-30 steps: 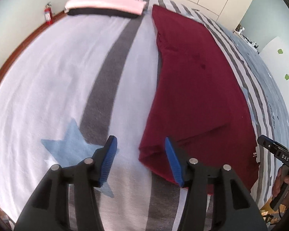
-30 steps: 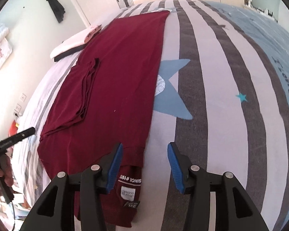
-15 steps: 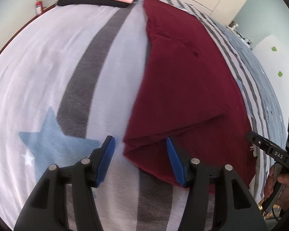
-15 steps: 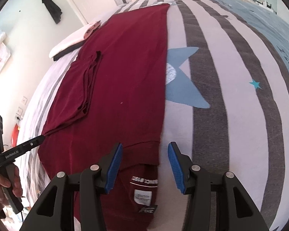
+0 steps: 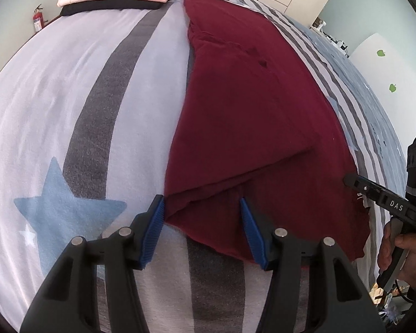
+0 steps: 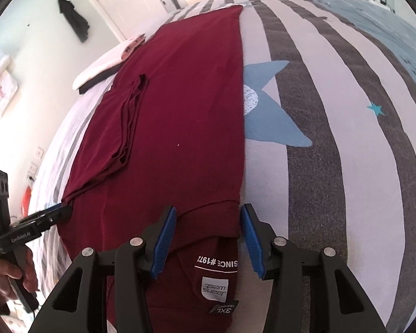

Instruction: Fold clothes

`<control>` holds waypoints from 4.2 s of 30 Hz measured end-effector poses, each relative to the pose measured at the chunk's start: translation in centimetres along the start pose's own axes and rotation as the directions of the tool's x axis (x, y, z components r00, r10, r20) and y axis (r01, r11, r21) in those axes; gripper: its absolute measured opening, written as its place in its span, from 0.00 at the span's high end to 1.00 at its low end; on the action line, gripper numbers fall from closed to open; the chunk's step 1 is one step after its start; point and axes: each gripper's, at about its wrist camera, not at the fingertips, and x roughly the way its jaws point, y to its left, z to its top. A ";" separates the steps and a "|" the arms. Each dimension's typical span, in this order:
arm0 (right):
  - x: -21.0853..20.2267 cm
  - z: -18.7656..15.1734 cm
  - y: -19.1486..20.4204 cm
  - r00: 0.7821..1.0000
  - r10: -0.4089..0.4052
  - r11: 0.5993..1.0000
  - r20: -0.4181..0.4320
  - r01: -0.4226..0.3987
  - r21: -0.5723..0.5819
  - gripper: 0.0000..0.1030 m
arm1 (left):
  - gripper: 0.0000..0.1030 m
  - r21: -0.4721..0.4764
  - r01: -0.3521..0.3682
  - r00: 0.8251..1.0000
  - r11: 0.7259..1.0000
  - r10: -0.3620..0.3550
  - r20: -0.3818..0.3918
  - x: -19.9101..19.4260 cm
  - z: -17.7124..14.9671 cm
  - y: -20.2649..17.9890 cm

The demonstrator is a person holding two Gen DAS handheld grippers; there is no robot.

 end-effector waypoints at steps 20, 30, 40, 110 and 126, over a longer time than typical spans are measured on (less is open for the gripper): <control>-1.4 2.1 1.0 1.000 0.013 0.998 0.008 -0.012 -0.065 0.94 | 0.92 0.015 -0.026 0.997 1.000 0.025 0.079 -2.4 1.2 -2.9; -8.3 -0.9 2.7 0.997 0.056 0.994 -0.043 -0.060 -0.086 0.94 | 0.92 0.021 0.016 1.000 1.000 -0.015 -0.018 -9.0 -2.6 -4.8; -9.0 -7.0 3.4 0.970 0.045 0.999 -0.237 -0.045 0.008 0.94 | 0.92 -0.059 -0.011 0.986 0.998 0.001 -0.164 -8.0 -6.5 -5.2; 8.3 19.5 5.0 1.000 0.021 0.978 0.007 -0.019 -0.210 0.76 | 0.77 0.164 0.006 0.998 0.986 -0.017 0.065 10.1 26.6 -4.1; 7.6 37.0 1.5 0.976 0.022 0.995 0.215 0.000 -0.099 0.76 | 0.77 0.141 -0.056 0.982 0.988 0.028 0.189 9.2 33.5 -2.7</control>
